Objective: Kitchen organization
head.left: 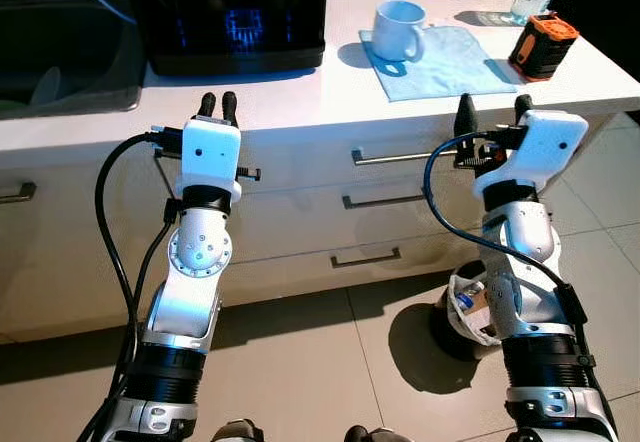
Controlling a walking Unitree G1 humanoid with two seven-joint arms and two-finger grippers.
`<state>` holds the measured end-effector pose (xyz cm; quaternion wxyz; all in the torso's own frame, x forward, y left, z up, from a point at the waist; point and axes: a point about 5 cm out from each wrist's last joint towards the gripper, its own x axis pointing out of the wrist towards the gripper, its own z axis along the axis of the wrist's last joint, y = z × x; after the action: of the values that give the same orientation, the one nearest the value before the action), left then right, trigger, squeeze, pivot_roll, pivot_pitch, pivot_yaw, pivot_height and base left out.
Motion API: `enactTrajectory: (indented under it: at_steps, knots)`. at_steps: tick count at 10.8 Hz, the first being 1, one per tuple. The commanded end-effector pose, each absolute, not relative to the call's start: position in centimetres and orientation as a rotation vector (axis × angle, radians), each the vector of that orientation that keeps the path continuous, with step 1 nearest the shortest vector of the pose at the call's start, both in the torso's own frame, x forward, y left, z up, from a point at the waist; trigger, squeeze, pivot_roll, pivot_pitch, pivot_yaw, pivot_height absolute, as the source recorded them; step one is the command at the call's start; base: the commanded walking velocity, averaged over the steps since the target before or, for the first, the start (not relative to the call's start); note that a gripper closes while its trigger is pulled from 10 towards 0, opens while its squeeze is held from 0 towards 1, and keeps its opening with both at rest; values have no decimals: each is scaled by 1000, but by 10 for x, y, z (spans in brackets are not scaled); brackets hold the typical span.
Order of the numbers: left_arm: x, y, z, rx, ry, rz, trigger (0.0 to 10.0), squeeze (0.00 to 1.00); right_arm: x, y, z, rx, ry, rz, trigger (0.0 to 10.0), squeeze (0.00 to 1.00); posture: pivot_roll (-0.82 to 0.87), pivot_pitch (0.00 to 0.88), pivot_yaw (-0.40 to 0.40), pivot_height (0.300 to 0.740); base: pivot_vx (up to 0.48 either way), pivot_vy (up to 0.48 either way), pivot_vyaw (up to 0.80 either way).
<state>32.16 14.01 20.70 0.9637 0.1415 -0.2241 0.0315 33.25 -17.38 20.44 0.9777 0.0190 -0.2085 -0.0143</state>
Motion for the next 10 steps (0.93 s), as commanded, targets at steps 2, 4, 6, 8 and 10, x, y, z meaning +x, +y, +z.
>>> enactTrajectory:
  at_steps: [2,4,6,8,10]
  knots:
    - [320,140,207,277,-444,59,10000,0,331,-171,204,36,-406,-16,10000,0,37,139,-42,740,0,330,272]
    - [320,138,206,278,-428,59,10000,0,331,-169,203,41,-394,-9,10000,0,37,139,-42,740,0,264,0]
    - [320,138,206,271,-423,53,10000,0,332,-167,203,40,-388,-1,10000,0,38,140,-41,740,0,291,0]
    - [319,138,206,267,-418,49,10000,0,331,-164,202,37,-384,10,10000,0,38,141,-39,740,0,362,0]
    - [319,137,206,268,-414,41,10000,0,330,-163,200,36,-379,13,10000,0,38,142,-38,740,0,441,0]
